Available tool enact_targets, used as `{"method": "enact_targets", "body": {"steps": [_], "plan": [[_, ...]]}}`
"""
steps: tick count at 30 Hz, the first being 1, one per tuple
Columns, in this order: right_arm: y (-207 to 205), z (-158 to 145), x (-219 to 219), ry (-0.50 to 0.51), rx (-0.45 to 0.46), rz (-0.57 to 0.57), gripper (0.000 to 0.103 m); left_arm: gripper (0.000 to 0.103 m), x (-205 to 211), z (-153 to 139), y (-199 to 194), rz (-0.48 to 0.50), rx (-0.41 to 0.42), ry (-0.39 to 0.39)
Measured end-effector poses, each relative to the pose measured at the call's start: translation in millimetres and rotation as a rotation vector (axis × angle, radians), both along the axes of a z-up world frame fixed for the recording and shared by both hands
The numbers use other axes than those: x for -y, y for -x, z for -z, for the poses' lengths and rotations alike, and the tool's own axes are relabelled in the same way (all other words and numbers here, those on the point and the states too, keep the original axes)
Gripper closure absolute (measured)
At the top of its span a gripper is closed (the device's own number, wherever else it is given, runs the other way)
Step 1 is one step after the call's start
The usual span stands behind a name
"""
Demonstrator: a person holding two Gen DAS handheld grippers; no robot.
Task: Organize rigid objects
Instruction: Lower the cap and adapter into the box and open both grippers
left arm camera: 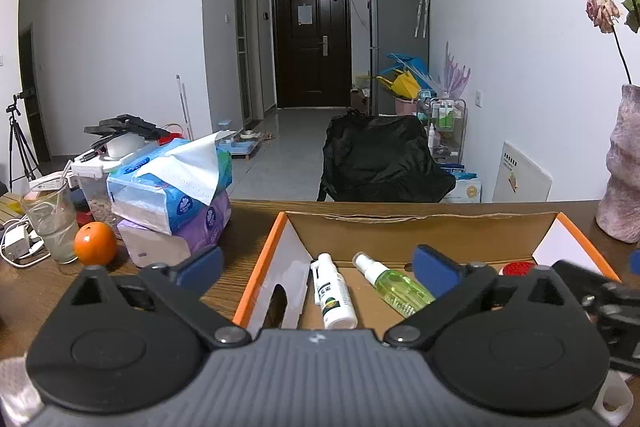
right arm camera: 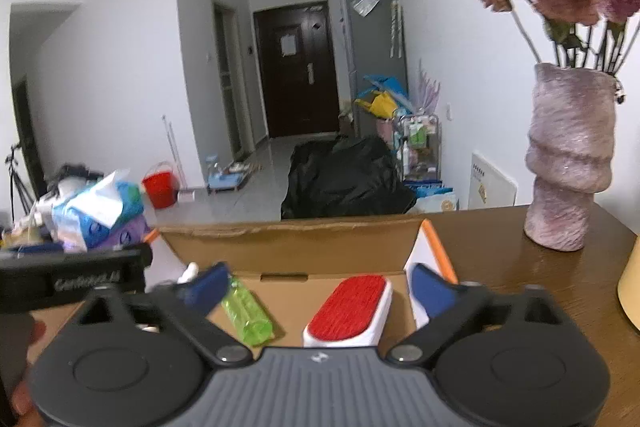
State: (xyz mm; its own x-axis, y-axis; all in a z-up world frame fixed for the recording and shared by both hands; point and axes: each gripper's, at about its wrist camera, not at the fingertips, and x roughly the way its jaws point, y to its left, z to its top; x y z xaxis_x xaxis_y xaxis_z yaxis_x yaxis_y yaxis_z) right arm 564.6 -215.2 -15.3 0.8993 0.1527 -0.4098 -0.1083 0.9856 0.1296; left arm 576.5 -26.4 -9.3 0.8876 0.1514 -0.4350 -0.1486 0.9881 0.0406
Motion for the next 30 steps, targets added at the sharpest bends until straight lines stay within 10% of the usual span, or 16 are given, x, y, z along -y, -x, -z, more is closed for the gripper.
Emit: {"method": "enact_targets", "body": {"steps": [30], "plan": [[52,-16,11,0.038,0.041,0.006,0.000,0.000,6,-11,46,0.030,0.002,-0.026]]}}
